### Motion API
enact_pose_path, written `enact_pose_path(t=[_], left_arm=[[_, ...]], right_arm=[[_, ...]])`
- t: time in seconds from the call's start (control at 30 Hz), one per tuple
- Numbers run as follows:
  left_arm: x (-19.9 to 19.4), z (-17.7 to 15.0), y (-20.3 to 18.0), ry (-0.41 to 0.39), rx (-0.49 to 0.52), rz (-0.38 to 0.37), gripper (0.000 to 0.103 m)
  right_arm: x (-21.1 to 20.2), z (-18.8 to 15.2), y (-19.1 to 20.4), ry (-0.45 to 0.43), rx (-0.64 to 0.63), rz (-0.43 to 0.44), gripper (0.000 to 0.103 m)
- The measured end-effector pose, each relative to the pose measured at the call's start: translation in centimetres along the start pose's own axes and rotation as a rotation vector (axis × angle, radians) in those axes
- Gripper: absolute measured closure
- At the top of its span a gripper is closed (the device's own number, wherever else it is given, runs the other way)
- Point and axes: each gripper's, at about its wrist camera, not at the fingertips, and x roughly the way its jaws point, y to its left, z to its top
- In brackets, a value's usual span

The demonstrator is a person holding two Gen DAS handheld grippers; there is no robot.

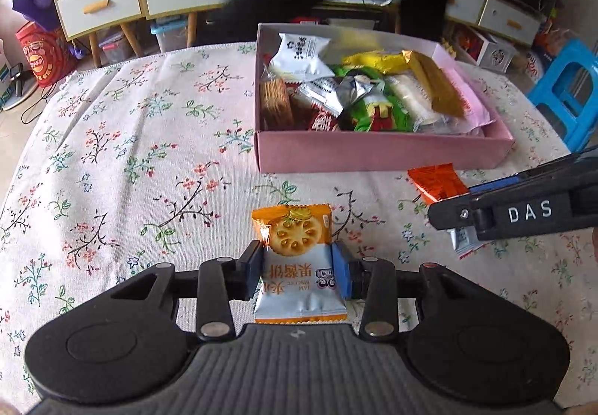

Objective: Organize snacks
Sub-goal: 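Grasp the orange-and-white barcode pack with the right gripper while the left lifts the lotus pack, then carry the lotus pack and barcode pack over the pink box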

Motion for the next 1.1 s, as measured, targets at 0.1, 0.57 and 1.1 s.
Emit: enact_pose_path(t=[0.1, 0.57, 1.1], left_arm=[[-0.2, 0.4, -0.1, -0.011, -0.009, -0.001, 0.067], [-1.6, 4.6, 0.8, -0.136, -0.104, -0.014, 0.067], [1.8, 9.6, -3.5, -0.198, -0.045, -0.102, 0.067]], right_arm=[[-0.7, 0.1, 0.1, -0.017, -0.005, 0.029, 0.066], [-6.0, 3.6, -5.5, -0.198, 0.155, 0.111, 0.066], [-3.6, 7.5, -10.9, -0.218, 0.203, 0.012, 0.066]])
